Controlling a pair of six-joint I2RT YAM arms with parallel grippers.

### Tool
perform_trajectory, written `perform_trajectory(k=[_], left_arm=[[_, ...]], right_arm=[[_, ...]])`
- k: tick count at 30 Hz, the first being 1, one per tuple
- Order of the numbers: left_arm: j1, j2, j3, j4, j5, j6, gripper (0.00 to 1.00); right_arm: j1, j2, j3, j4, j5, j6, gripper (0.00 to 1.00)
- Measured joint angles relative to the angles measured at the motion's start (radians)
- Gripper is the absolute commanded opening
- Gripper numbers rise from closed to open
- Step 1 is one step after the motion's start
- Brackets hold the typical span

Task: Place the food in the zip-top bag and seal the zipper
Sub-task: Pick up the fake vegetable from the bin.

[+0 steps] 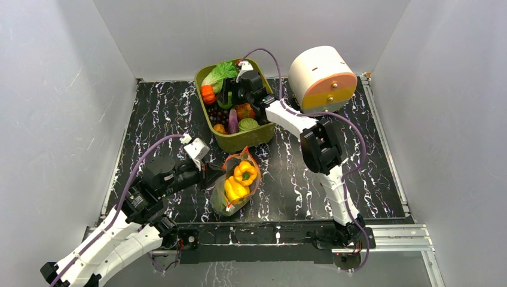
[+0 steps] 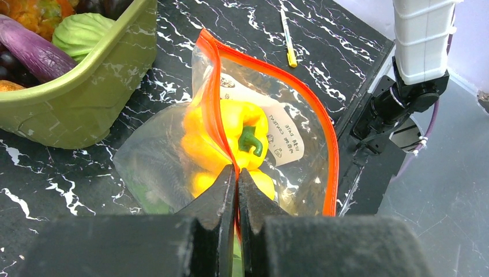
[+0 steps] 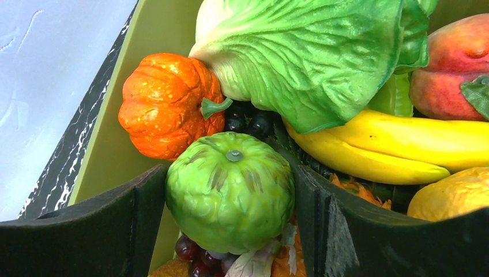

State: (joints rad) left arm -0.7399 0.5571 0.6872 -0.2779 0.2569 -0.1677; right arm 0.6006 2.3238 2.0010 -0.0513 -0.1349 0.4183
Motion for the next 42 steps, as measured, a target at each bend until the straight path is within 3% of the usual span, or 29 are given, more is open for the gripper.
perform_trajectory(k=[5, 16, 28, 42], left_arm=[[0.000, -0.001, 0.000, 0.000, -0.008, 0.000, 0.00], [0.000, -0.005, 0.000, -0.009, -0.047, -0.018, 0.00], [0.000, -0.002, 0.005, -0.018, -0.066, -0.061, 0.00], [0.000, 0.047, 0.107, -0.099, -0.073, 0.019, 0.00]], right_arm=[[-0.002, -0.009, -0.026, 0.016, -0.018, 0.000, 0.49], [-0.008, -0.171, -0.135, -0.049, -0.033, -0.035, 0.48], [-0.019, -0.634, -0.551, -0.016, -0.026, -0.031, 0.49], [-0.019, -1.136, -0.865, -0.054, -0.086, -0.050, 0.51]])
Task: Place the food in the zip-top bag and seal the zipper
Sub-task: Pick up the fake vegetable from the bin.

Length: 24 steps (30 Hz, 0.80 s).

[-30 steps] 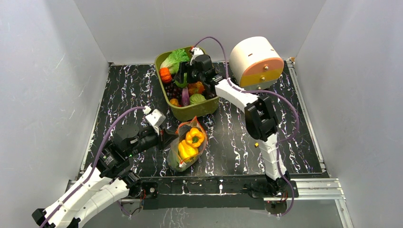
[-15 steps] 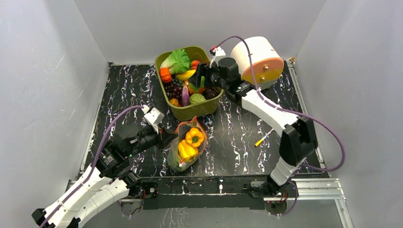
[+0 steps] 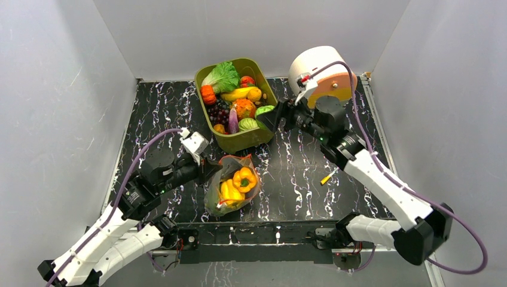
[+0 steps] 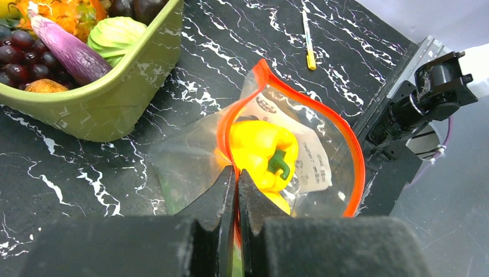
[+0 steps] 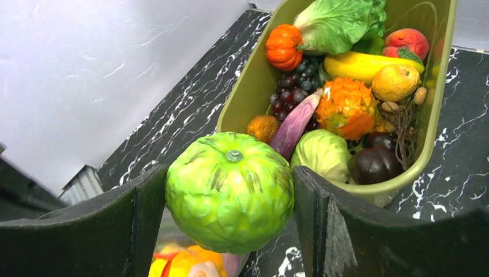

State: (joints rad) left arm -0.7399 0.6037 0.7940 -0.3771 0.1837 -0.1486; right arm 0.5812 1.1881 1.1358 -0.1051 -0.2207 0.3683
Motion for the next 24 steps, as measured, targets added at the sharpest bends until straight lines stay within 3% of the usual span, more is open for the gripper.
perform_trajectory(k=[11, 17, 24], left_arm=[[0.000, 0.103, 0.028, 0.064, 0.043, -0.011, 0.00], [0.000, 0.155, 0.032, 0.146, 0.072, -0.051, 0.00], [0.000, 0.244, 0.047, 0.233, 0.129, -0.101, 0.00]], right_arm=[[0.000, -0.190, -0.169, -0.022, -0.188, -0.034, 0.51], [0.000, -0.289, -0.186, -0.049, -0.334, -0.062, 0.51], [0.001, -0.330, -0.191, -0.050, -0.385, -0.080, 0.49]])
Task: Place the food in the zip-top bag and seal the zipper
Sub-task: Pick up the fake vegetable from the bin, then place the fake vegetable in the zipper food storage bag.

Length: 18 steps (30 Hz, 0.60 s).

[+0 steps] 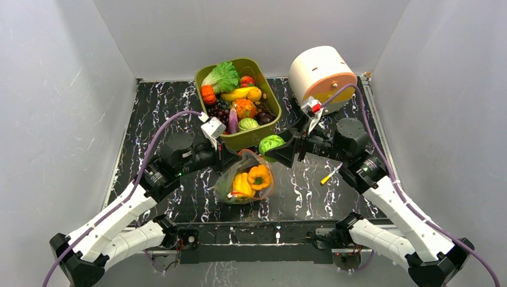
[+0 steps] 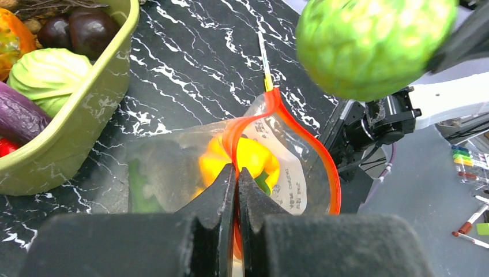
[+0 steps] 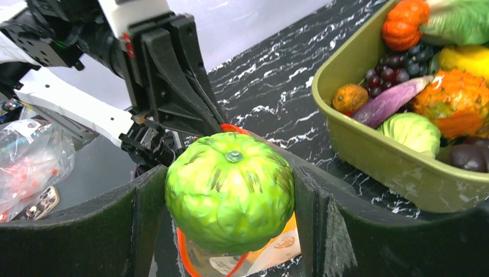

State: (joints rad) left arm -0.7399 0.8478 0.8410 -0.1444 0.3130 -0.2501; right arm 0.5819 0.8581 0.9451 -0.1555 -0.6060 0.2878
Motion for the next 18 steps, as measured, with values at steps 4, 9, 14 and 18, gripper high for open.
perform_trajectory(k=[4, 9, 14, 18], left_arm=[[0.000, 0.006, 0.000, 0.018, 0.011, -0.019, 0.00], [0.000, 0.018, 0.001, 0.014, 0.014, -0.023, 0.00], [0.000, 0.026, 0.001, 0.002, 0.010, -0.034, 0.00], [0.000, 0.016, 0.001, 0.001, -0.004, -0.064, 0.00]], right_arm=[[0.010, 0.034, -0.011, -0.014, 0.007, 0.006, 0.47], [0.048, 0.071, -0.011, -0.045, 0.061, 0.042, 0.47], [0.166, 0.088, -0.011, -0.064, 0.149, 0.061, 0.48], [0.281, 0.111, -0.002, -0.103, 0.227, 0.063, 0.48]])
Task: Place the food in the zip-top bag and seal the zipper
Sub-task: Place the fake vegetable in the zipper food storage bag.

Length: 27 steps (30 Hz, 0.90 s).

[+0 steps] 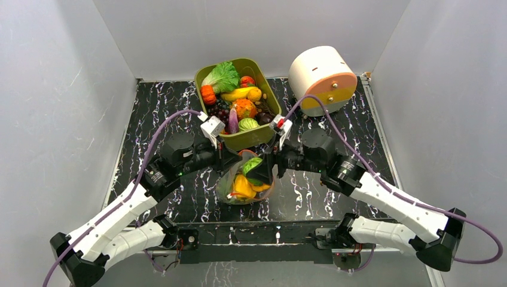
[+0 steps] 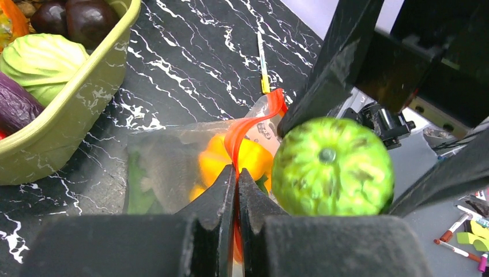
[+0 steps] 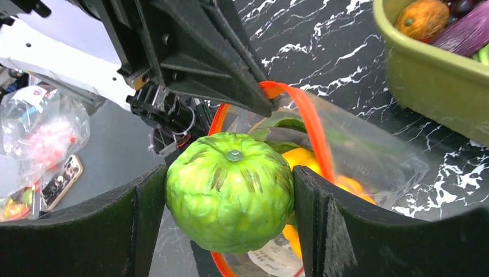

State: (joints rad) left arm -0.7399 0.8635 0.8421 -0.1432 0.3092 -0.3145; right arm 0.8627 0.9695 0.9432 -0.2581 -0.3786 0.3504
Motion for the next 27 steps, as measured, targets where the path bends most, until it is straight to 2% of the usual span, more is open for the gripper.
perform_trajectory(k=[4, 7, 9, 11, 14, 17, 20, 27], left_arm=[[0.000, -0.005, 0.000, -0.003, -0.005, -0.021, 0.00], [0.000, -0.011, 0.000, -0.016, -0.008, -0.045, 0.00], [0.000, -0.021, 0.000, -0.022, -0.007, -0.063, 0.00], [0.000, -0.030, -0.006, -0.018, -0.006, -0.075, 0.00], [0.000, -0.042, -0.025, -0.017, -0.009, -0.089, 0.00], [0.000, -0.052, -0.025, -0.023, -0.021, -0.089, 0.00], [0.000, -0.063, -0.026, -0.029, -0.030, -0.087, 0.00], [0.000, -0.077, -0.027, -0.055, -0.045, -0.073, 0.00]], right_arm=[[0.068, 0.028, 0.011, -0.027, 0.075, -0.004, 0.51], [0.078, 0.092, 0.032, -0.050, 0.157, -0.008, 0.52], [0.079, 0.111, 0.032, -0.057, 0.196, -0.010, 0.56], [0.079, 0.129, 0.021, -0.018, 0.218, -0.028, 0.58], [0.079, 0.148, -0.010, 0.057, 0.227, -0.047, 0.69], [0.080, 0.165, -0.010, 0.084, 0.229, -0.056, 0.86], [0.080, 0.164, -0.010, 0.092, 0.214, -0.056, 0.95], [0.080, 0.152, 0.000, 0.066, 0.213, -0.074, 0.98]])
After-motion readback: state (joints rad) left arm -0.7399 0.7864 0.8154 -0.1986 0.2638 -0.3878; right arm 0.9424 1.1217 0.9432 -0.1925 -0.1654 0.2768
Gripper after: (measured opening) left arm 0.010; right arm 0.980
